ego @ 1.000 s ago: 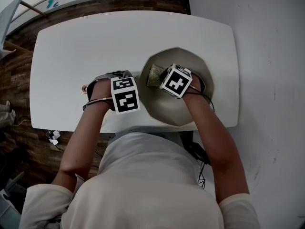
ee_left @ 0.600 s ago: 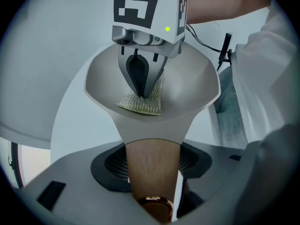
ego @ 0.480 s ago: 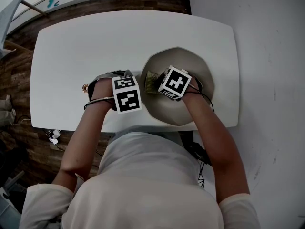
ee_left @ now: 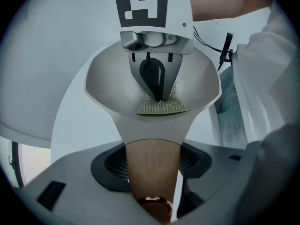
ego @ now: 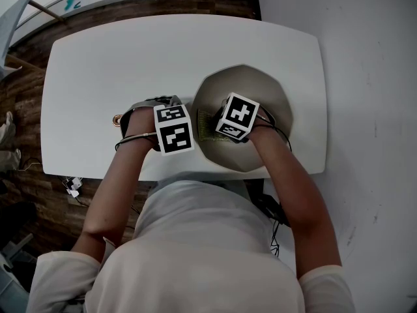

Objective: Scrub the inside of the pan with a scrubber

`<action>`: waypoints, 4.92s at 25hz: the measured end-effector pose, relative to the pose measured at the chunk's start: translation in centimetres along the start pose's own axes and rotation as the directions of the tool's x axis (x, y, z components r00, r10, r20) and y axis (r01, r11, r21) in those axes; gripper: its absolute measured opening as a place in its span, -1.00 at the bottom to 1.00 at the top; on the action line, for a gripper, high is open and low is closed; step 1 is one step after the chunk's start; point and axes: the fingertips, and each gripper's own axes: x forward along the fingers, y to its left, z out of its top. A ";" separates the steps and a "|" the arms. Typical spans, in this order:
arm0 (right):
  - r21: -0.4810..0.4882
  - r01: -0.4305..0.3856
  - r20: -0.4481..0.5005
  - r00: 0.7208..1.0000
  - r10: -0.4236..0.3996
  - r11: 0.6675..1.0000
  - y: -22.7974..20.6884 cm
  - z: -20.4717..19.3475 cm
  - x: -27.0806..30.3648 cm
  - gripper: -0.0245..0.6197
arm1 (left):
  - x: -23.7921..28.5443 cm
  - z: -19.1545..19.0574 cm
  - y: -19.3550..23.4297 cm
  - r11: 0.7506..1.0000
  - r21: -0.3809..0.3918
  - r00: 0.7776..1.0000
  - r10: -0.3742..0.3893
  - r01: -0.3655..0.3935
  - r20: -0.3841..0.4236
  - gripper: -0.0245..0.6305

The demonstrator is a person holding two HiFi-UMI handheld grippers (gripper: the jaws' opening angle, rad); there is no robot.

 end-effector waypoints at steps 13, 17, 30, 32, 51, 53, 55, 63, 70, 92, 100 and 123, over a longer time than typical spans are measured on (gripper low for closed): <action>-0.029 -0.132 -0.113 0.985 0.128 0.991 2.9 -2.4 0.3 -0.84 | 0.1 0.1 0.1 1.000 -0.007 1.000 0.008 -0.008 -0.004 -0.10; -0.040 -0.156 -0.177 0.973 0.147 0.987 3.7 -3.5 0.3 -0.85 | 0.1 0.1 0.1 1.000 -0.006 1.000 0.012 -0.012 -0.008 -0.10; -0.054 -0.206 -0.253 0.949 0.186 0.977 4.7 -6.8 -0.5 -0.85 | 0.1 0.2 0.1 1.000 -0.012 1.000 0.018 -0.018 -0.003 -0.11; -0.049 -0.203 -0.268 0.946 0.182 0.978 4.8 -7.3 -0.7 -0.84 | 0.1 0.2 0.0 1.000 -0.012 1.000 0.016 -0.016 -0.004 -0.11; -0.067 -0.122 -0.388 0.918 0.087 0.990 2.6 -11.4 -2.6 -0.84 | 0.1 0.3 0.0 1.000 -0.013 1.000 0.012 -0.012 -0.001 -0.11; -0.065 -0.112 -0.398 0.914 0.077 0.992 2.4 -11.6 -2.7 -0.84 | 0.1 0.3 0.0 1.000 -0.014 1.000 0.012 -0.012 0.000 -0.11; -0.065 -0.101 -0.407 0.911 0.066 0.993 2.1 -11.8 -2.9 -0.84 | 0.1 0.3 0.0 1.000 -0.014 1.000 0.012 -0.012 0.000 -0.11; -0.059 -0.016 -0.424 0.906 -0.010 0.998 0.4 -12.6 -3.8 -0.84 | 0.1 0.3 0.0 1.000 -0.013 1.000 0.014 -0.014 -0.001 -0.11; -0.056 0.080 -0.424 0.901 -0.096 0.995 -1.3 -12.9 -4.5 -0.84 | 0.0 0.3 0.0 1.000 -0.012 1.000 0.016 -0.016 -0.002 -0.11; 0.035 0.384 -0.222 0.903 -0.367 0.923 -7.2 -10.3 -6.4 -0.84 | 0.1 0.2 0.0 1.000 -0.002 0.999 0.032 -0.032 -0.009 -0.11; 0.074 0.408 -0.173 0.904 -0.392 0.910 -8.3 -9.2 -6.6 -0.84 | 0.1 0.3 0.1 0.999 0.002 0.999 0.049 -0.049 -0.014 -0.11; -0.046 0.348 -0.030 0.936 -0.350 0.936 -6.2 -1.8 -3.6 -0.84 | 0.2 0.3 0.1 0.998 0.006 0.998 0.055 -0.055 -0.015 -0.11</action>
